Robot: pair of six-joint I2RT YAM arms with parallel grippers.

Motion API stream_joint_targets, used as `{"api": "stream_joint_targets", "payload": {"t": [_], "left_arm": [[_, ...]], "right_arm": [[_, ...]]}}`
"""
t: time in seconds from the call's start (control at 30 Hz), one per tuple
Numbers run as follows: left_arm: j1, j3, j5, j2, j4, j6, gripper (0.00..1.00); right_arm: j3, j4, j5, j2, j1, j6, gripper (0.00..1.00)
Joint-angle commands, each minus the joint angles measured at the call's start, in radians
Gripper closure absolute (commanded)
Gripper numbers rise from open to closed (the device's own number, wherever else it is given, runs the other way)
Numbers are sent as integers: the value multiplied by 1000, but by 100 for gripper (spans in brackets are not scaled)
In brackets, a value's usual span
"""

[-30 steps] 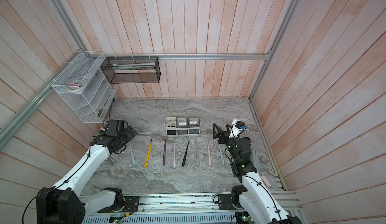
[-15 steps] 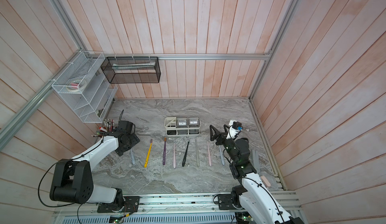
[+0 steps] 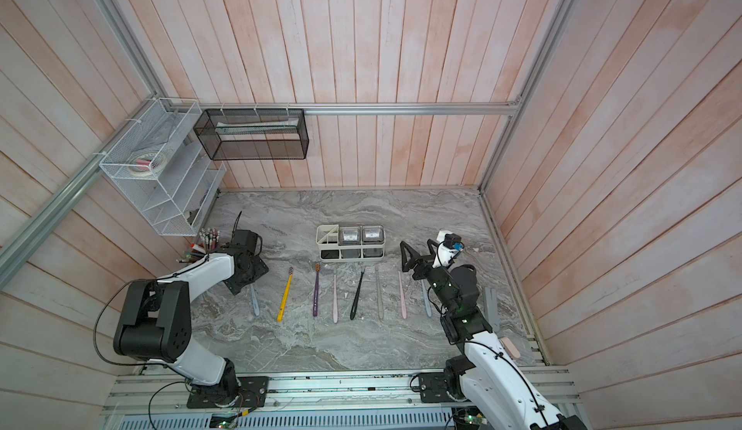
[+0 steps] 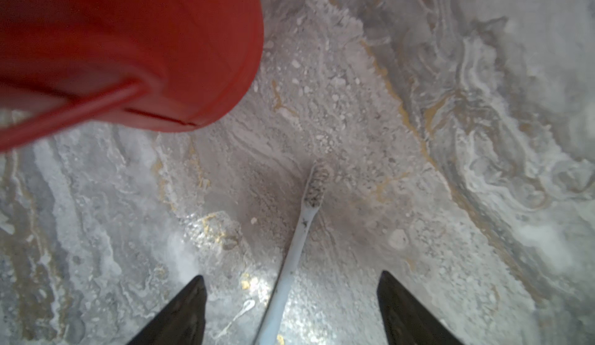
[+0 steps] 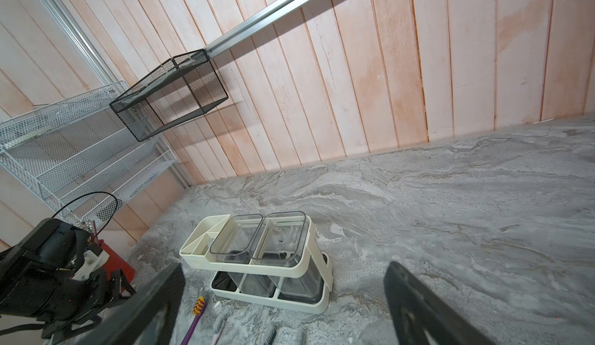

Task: Place the toothbrush into the toothbrush holder
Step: Pick up the toothbrush from the center of the board.

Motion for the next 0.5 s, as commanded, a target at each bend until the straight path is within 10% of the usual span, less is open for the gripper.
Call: {"api": "stream_joint_targets", "payload": {"t": [0.0,0.47], "left_arm": [[22,30,11,25,29,22,22],[-10,-25,-5,3,-42,13,32]], "right_arm": [[33,-3,-11,5,10,-13,2],[41,-17,7,7,29,-24,2]]}}
